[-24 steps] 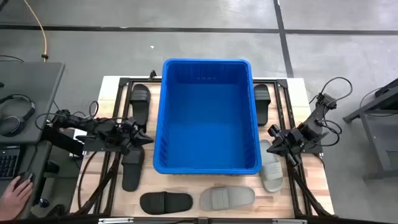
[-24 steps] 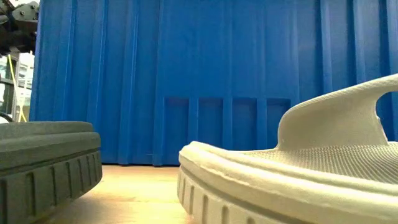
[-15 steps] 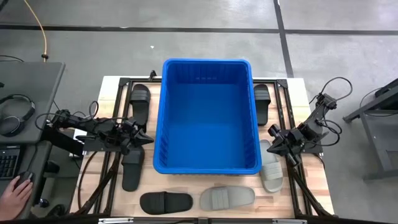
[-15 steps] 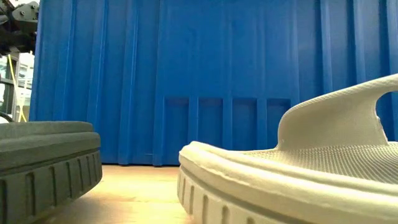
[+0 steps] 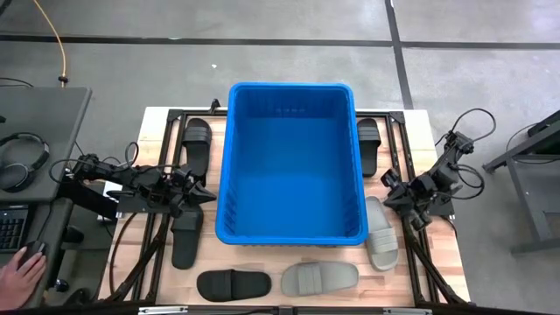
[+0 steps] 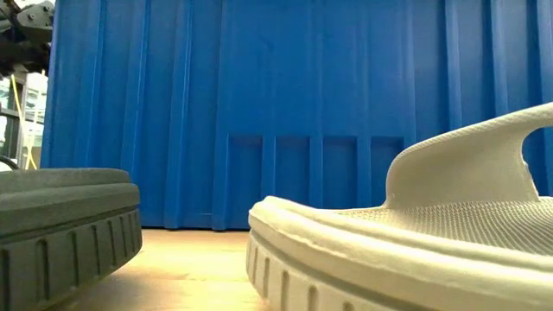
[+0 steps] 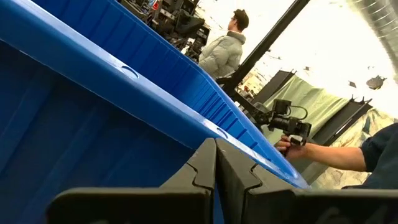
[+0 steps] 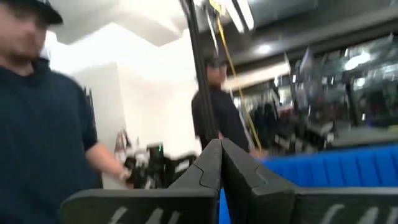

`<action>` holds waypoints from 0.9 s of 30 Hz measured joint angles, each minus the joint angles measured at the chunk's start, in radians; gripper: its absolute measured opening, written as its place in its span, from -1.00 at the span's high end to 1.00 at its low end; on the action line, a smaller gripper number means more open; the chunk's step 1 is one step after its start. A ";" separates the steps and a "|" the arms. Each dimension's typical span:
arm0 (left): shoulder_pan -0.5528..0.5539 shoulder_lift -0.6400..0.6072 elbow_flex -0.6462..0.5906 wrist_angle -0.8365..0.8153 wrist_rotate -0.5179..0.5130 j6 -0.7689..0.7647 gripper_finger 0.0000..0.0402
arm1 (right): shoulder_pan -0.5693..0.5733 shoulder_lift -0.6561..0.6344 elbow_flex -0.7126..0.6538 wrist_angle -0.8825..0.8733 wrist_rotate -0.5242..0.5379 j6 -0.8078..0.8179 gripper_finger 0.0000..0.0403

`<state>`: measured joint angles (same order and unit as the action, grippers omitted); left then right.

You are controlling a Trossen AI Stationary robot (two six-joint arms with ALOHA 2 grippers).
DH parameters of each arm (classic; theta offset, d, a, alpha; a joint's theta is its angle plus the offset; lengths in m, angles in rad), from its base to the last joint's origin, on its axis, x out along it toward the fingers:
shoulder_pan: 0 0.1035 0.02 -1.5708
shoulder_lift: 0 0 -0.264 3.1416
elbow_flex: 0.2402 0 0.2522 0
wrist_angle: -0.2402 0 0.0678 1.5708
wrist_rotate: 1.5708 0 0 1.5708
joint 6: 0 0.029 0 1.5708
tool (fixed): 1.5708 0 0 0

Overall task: Pick and place slides into bin
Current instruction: Put the black slipper into the bin

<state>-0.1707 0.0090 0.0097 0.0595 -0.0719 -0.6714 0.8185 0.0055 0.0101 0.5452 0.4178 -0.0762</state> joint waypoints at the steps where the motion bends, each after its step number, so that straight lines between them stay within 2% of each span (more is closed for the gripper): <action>1: 0.000 0.000 0.000 0.003 0.000 -0.009 1.00 | 0.000 0.000 0.000 0.018 0.000 -0.014 1.00; 4: 0.000 0.000 0.000 0.010 0.000 -0.025 1.00 | 0.000 0.000 0.000 0.056 0.017 -0.041 1.00; 6: 0.000 0.000 0.000 0.041 -0.003 -0.090 1.00 | 0.000 0.000 0.000 0.104 0.051 -0.030 1.00; 9: 0.000 0.000 0.000 0.123 -0.043 -0.185 1.00 | 0.000 0.000 0.000 0.201 0.076 -0.030 1.00; 15: 0.000 0.000 0.000 0.320 -0.137 -0.251 1.00 | 0.000 0.000 0.059 0.403 0.105 0.037 1.00; 22: 0.000 0.000 0.000 0.527 -0.241 -0.255 1.00 | 0.000 0.014 0.186 0.394 0.095 0.053 1.00; 27: 0.000 -0.001 0.003 0.673 -0.288 -0.203 1.00 | 0.000 0.113 0.344 0.375 0.075 0.016 1.00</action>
<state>-0.1703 0.0078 0.0123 0.7330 -0.3594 -0.8745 0.8185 0.1182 0.3542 0.9206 0.4927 -0.0597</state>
